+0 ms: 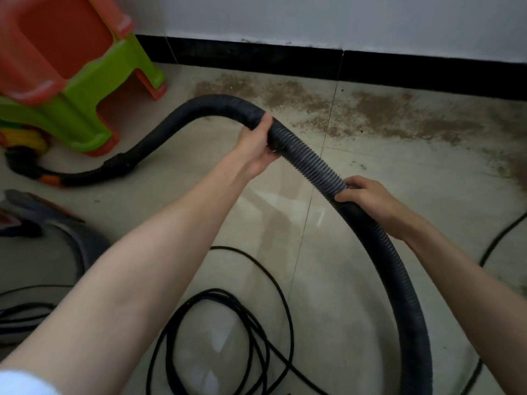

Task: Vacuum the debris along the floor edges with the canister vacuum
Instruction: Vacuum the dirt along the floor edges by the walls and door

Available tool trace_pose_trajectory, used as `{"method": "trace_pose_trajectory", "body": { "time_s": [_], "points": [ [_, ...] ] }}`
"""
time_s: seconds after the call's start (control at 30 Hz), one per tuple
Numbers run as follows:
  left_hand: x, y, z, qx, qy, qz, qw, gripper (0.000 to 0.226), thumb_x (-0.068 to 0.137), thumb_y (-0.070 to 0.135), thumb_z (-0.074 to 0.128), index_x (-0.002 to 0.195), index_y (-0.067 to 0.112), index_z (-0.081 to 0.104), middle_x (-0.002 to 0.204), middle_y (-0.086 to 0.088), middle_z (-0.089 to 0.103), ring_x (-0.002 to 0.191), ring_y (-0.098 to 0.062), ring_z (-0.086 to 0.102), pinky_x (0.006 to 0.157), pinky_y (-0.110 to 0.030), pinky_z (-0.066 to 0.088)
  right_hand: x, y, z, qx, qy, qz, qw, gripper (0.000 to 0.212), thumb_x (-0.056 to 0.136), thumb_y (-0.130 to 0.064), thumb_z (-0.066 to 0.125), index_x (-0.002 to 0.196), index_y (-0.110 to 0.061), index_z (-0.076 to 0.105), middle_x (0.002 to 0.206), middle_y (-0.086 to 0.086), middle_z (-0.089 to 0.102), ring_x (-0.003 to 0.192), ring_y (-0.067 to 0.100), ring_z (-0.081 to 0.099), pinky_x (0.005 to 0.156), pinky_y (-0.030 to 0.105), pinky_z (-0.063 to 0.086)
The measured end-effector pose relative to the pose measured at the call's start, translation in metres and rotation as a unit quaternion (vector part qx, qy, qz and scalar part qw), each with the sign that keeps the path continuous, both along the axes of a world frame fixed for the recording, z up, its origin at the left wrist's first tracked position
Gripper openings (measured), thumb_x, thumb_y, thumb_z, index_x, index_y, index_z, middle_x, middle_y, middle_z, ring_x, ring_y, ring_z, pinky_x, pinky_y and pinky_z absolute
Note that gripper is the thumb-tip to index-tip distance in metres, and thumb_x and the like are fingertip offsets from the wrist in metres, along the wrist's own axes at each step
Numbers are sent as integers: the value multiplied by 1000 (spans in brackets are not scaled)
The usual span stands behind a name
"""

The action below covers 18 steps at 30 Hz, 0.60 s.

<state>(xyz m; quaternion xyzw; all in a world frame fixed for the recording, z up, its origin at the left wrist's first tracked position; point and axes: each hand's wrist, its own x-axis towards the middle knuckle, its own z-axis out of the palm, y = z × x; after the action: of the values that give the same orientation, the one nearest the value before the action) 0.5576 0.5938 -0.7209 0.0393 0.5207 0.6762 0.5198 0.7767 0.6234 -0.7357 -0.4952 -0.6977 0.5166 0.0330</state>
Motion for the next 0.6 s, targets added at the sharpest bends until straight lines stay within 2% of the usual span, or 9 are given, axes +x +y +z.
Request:
{"method": "trace_pose_trajectory", "body": {
  "time_s": [0.1, 0.23, 0.3, 0.37, 0.5, 0.6],
  "points": [
    [26, 6, 5, -12, -9, -52, 999, 44, 99, 22, 48, 137, 3, 35, 122, -16, 53, 97, -29, 58, 63, -38, 56, 23, 9, 7, -10, -7, -18, 1000, 23, 88, -11, 58, 110, -9, 63, 115, 9, 63, 106, 24, 57, 83, 32, 41],
    [36, -11, -2, -33, -33, -105, 993, 42, 99, 20, 49, 137, 5, 37, 126, -17, 54, 102, -29, 59, 66, -38, 56, 31, 7, 13, -28, 49, -48, 997, 22, 98, -19, 51, 111, -11, 67, 112, 0, 64, 94, 9, 57, 75, 17, 40],
    [44, -28, -8, -47, -54, -124, 990, 43, 98, 18, 50, 137, 4, 38, 126, -17, 55, 102, -29, 61, 65, -37, 58, 25, 1, 13, -20, 44, -36, 998, 30, 102, -34, 45, 112, -16, 65, 110, -2, 62, 98, 13, 57, 83, 23, 43],
    [54, -48, -16, -65, -74, -142, 985, 40, 98, 17, 50, 134, 2, 41, 127, -19, 55, 101, -29, 62, 64, -35, 59, 13, -7, 14, -3, 26, -9, 1000, 42, 102, -46, 38, 122, -17, 62, 114, -1, 61, 104, 17, 56, 94, 31, 42],
    [75, -84, -20, -61, -96, -174, 978, 22, 99, 15, 47, 119, 5, 49, 110, -16, 60, 90, -24, 63, 73, -34, 58, -33, -18, 22, -8, 21, 20, 1000, 52, 102, -47, 37, 131, -8, 57, 117, 3, 61, 99, 18, 56, 82, 30, 43],
    [86, -104, -23, -43, -103, -207, 972, 12, 98, 14, 49, 108, 12, 55, 102, -8, 63, 89, -20, 65, 82, -34, 55, -73, -26, 32, -10, -12, 101, 995, 56, 101, -49, 40, 132, -5, 56, 115, 2, 60, 102, 19, 55, 83, 31, 41]
  ]
}}
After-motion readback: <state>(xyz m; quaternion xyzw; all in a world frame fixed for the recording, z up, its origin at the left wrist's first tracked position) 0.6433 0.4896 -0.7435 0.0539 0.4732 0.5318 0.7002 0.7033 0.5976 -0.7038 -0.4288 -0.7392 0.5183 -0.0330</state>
